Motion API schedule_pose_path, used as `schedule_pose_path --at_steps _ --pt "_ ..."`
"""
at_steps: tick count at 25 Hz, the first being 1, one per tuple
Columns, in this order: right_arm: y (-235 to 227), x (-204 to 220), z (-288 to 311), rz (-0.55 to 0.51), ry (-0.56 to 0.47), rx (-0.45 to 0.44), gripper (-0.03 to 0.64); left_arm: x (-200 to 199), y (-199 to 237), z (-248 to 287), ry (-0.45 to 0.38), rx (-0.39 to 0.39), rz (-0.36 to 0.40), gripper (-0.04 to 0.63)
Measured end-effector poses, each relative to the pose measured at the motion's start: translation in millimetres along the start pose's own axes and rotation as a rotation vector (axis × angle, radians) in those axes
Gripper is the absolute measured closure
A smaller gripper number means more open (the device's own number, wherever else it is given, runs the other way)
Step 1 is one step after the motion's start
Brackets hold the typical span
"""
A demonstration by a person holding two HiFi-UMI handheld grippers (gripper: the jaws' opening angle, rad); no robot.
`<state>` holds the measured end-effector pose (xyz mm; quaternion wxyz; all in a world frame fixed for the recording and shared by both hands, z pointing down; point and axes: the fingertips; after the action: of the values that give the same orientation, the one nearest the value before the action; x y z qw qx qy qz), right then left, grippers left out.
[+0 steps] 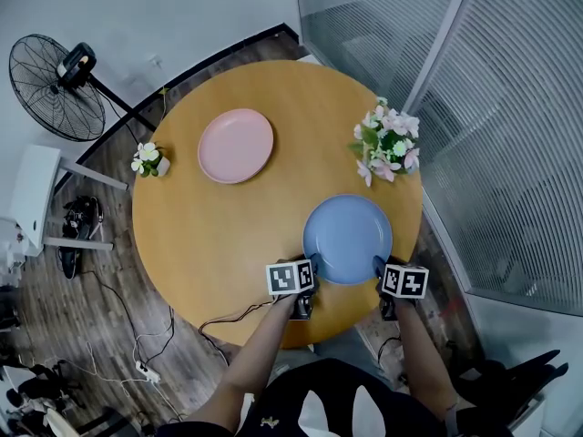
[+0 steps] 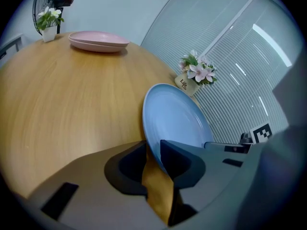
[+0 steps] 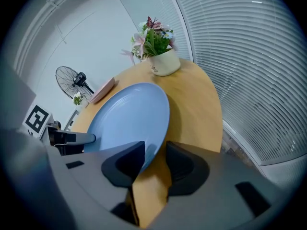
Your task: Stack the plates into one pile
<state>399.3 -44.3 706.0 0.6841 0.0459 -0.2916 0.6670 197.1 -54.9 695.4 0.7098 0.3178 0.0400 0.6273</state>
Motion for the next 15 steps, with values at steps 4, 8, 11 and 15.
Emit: schedule_pose_path --at_steps 4,8,11,15 --pt "1.8 -0.8 0.4 -0.017 0.001 0.014 0.500 -0.2 -0.6 0.3 -0.004 -0.001 0.000 0.500" --pt "1.4 -1.8 -2.0 -0.018 -0.018 0.022 0.505 0.4 -2.3 -0.8 -0.004 0.015 0.011 0.500" --pt "2.6 -1.1 -1.5 -0.015 -0.026 0.010 0.503 0.3 -3.4 -0.6 -0.005 0.021 0.016 0.500" --pt "7.0 -7.2 -7.1 -0.017 -0.042 0.008 0.503 -1.6 -4.4 -4.8 -0.005 0.032 0.003 0.500"
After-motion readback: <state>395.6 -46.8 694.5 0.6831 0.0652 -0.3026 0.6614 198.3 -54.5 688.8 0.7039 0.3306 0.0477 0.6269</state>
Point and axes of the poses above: the fingertips, and each gripper's own axes: z forward along the fingers, y to its left, x out of its underside, and after that the axes turned 4 degrees about -z, right-handed
